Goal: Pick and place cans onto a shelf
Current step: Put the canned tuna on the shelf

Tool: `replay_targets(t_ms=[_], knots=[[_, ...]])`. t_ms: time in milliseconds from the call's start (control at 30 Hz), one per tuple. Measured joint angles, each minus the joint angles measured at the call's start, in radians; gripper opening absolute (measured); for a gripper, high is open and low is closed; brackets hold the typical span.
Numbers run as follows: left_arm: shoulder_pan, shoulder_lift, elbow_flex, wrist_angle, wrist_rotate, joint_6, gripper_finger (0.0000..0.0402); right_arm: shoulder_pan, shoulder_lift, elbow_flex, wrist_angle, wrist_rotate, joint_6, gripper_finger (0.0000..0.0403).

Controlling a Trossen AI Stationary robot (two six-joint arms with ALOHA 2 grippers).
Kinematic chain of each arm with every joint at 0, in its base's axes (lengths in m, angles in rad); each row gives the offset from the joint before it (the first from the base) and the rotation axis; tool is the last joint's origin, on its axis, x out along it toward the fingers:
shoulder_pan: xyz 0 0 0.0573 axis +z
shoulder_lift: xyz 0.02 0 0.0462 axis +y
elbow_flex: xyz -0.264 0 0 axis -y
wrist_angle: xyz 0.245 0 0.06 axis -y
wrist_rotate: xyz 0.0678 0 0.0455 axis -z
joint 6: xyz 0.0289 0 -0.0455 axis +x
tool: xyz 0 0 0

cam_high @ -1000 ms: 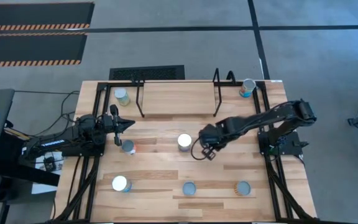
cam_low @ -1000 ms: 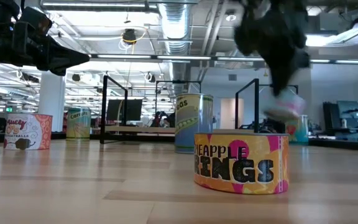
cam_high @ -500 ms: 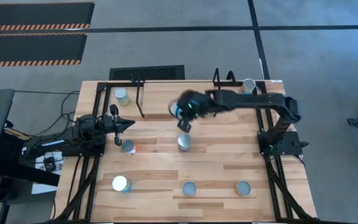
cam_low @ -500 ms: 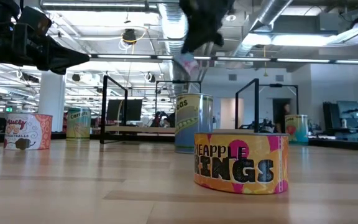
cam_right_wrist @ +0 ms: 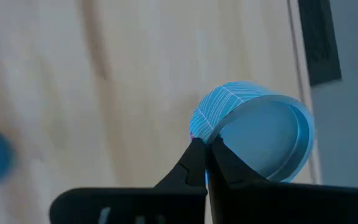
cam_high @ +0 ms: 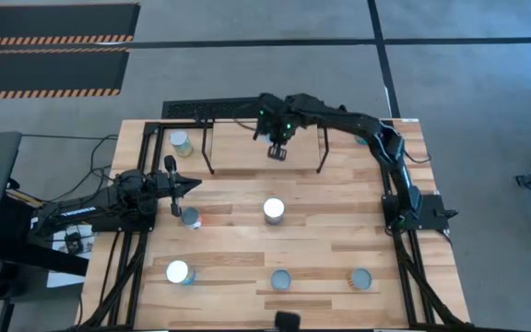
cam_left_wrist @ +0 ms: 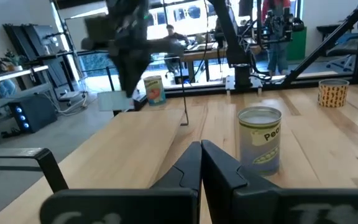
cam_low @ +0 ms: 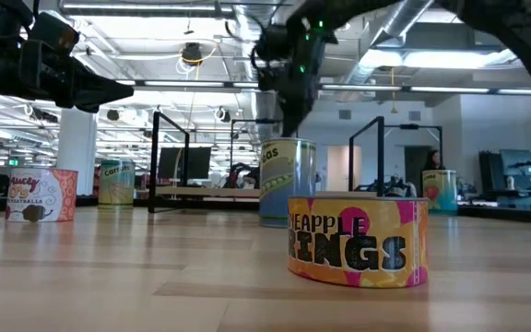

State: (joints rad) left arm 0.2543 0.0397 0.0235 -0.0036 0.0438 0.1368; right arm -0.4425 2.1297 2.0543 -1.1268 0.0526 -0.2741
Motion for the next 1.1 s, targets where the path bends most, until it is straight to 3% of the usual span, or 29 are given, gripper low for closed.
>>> replay_targets(t_ms=[367, 1100], knots=[[0.000, 0.006, 0.000, 0.000, -0.001, 0.006, 0.0000, -0.128, 0.070, -0.001, -0.119, 0.069, -0.070, 0.0007], [0.000, 0.006, 0.000, 0.000, -0.002, 0.004, 0.0000, -0.193, 0.143, -0.014, -0.128, 0.084, -0.082, 0.0008]])
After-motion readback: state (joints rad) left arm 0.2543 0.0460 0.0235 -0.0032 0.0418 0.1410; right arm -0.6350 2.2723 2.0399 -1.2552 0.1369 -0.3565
